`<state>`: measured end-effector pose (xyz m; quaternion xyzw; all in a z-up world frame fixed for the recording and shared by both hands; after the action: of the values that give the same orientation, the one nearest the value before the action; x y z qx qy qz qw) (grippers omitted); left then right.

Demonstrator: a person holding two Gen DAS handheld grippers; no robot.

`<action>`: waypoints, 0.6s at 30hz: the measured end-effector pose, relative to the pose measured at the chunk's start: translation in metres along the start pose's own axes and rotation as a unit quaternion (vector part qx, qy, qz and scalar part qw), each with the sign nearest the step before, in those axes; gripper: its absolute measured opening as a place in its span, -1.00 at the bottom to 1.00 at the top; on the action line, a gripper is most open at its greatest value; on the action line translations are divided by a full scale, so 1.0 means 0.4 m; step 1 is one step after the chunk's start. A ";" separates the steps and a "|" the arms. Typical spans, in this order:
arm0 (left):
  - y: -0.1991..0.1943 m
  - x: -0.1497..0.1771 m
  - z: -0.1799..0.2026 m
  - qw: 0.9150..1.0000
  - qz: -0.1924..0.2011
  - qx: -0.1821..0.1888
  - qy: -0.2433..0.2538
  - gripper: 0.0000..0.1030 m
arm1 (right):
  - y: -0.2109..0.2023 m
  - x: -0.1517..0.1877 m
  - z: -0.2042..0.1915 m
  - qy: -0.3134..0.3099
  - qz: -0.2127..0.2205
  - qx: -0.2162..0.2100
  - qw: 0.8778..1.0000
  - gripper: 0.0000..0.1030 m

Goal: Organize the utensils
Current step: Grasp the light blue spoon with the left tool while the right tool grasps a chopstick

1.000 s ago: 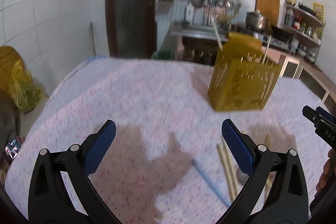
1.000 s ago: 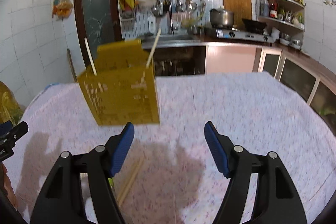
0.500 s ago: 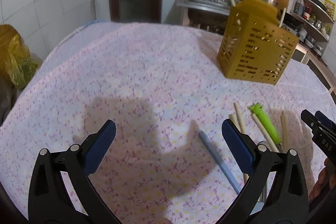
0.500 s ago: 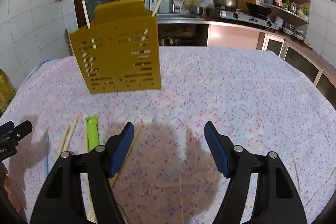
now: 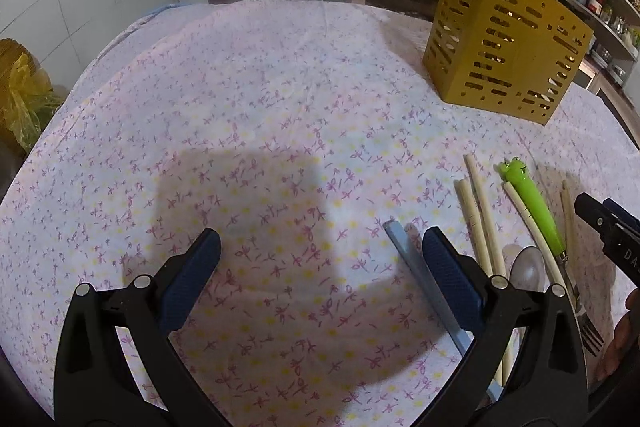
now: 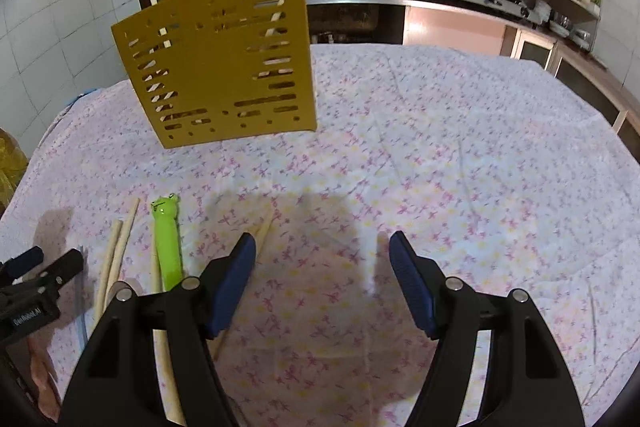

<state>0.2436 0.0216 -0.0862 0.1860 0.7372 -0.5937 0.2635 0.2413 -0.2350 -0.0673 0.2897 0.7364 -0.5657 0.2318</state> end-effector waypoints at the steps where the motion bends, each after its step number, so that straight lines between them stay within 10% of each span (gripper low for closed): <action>1: -0.001 0.001 0.002 1.000 0.001 -0.002 0.001 0.89 | 0.003 0.000 -0.006 -0.003 -0.002 0.002 1.000 0.33; 18: -0.010 0.009 0.018 0.999 -0.002 -0.026 0.026 0.90 | 0.005 0.016 -0.031 0.031 -0.042 0.019 0.998 0.14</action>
<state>0.2397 0.0136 -0.0865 0.1930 0.7593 -0.5698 0.2482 0.2380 -0.2217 -0.0699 0.2801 0.7438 -0.5796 0.1797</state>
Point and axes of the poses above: each gripper's, at about its wrist camera, not at the fingertips, and y roughly the way its jaws point, z to its right, x to its underside, the point moved 2 cm from there along y, roughly the way its jaws point, and after that the axes turned 13 degrees about -x, right-handed, at the moved point
